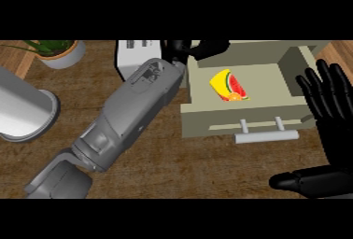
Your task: Pick up the cup, place it into the drawer and close the drawer
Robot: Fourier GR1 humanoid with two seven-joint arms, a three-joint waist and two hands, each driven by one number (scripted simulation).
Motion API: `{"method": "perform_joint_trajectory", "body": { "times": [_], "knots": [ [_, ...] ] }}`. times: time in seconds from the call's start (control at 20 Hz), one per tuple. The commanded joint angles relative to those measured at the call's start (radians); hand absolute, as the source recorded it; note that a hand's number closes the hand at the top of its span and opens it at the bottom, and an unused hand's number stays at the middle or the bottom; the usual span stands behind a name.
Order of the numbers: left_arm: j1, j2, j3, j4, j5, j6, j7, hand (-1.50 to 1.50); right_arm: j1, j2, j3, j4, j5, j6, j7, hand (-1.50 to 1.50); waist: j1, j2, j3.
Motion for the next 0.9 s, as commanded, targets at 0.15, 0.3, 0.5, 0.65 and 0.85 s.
{"method": "perform_joint_trajectory", "body": {
  "times": [0.15, 0.3, 0.5, 0.65, 0.85],
  "knots": [
    [-0.028, 0.000, -0.118, 0.078, 0.053, 0.015, -0.002, 1.50, -0.051, -0.011, -0.027, 0.003, -0.036, -0.006, 0.023, -1.50, -0.022, 0.005, 0.000],
    [-0.004, 0.000, -0.207, 0.060, 0.059, 0.076, 0.029, 1.50, -0.017, 0.023, 0.031, 0.001, -0.007, 0.002, -0.008, -1.50, -0.043, 0.006, 0.001],
    [0.001, 0.000, -0.238, 0.096, 0.054, 0.084, 0.007, -1.50, -0.022, 0.011, 0.020, 0.007, -0.010, 0.013, -0.017, -1.50, -0.046, 0.011, 0.001],
    [-0.046, 0.000, -0.237, 0.073, 0.096, 0.098, 0.045, -1.50, -0.048, 0.006, 0.016, -0.018, -0.050, 0.017, 0.020, -1.50, -0.055, 0.011, 0.001],
    [-0.018, 0.000, -0.213, 0.052, 0.151, 0.056, -0.047, -1.50, -0.043, 0.061, 0.058, 0.036, -0.003, -0.009, -0.036, -1.50, -0.034, 0.013, 0.000]
  ]
}}
